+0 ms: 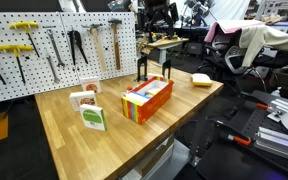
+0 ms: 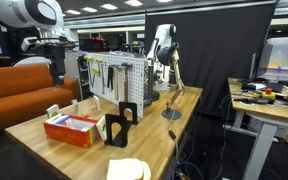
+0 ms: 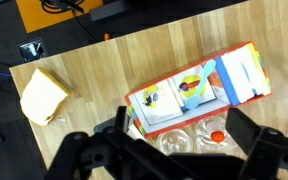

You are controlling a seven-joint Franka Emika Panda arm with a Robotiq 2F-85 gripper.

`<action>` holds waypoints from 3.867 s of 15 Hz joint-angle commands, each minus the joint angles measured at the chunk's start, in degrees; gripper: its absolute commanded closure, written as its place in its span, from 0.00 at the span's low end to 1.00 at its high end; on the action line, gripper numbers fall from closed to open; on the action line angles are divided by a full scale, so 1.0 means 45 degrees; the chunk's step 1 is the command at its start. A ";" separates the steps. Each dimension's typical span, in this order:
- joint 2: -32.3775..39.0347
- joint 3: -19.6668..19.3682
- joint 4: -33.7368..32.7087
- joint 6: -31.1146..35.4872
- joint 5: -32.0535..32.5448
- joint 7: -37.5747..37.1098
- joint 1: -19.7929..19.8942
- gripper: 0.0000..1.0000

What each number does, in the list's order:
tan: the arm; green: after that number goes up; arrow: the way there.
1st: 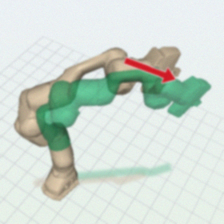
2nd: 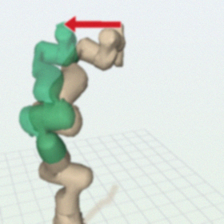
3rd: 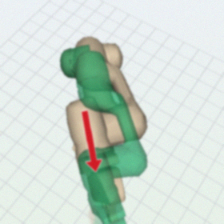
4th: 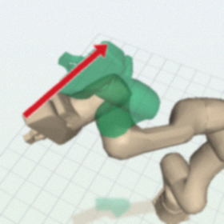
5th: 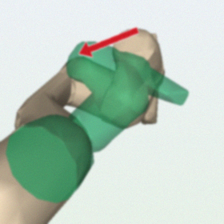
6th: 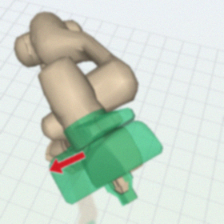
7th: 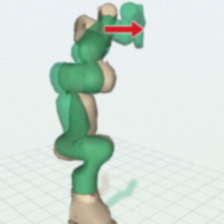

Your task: Place the white and yellow book inside the box

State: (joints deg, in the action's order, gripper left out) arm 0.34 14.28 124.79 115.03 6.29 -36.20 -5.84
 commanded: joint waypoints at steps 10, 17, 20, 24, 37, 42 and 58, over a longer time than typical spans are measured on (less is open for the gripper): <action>0.1720 -0.0733 -0.1043 0.0790 0.0441 -0.0055 -0.0653 0.00; 0.4728 -0.1872 -0.2460 0.1705 0.3093 0.0865 -0.1188 0.00; 0.6179 -0.2594 -0.3677 0.1936 0.3874 0.1026 -0.1484 0.00; 0.6726 -0.2988 -0.4153 0.2124 0.3448 0.1133 -0.1696 0.00; 0.7941 -0.3485 -0.5053 0.2870 0.3347 0.1939 -0.1609 0.00; 0.8750 -0.3575 -0.5821 0.2895 0.2999 0.2974 -0.1580 0.00; 0.9490 -0.3699 -0.6389 0.2541 0.2609 0.4569 -0.1609 0.00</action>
State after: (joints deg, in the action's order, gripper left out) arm 42.19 -1.91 97.49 127.96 18.41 -17.59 -13.04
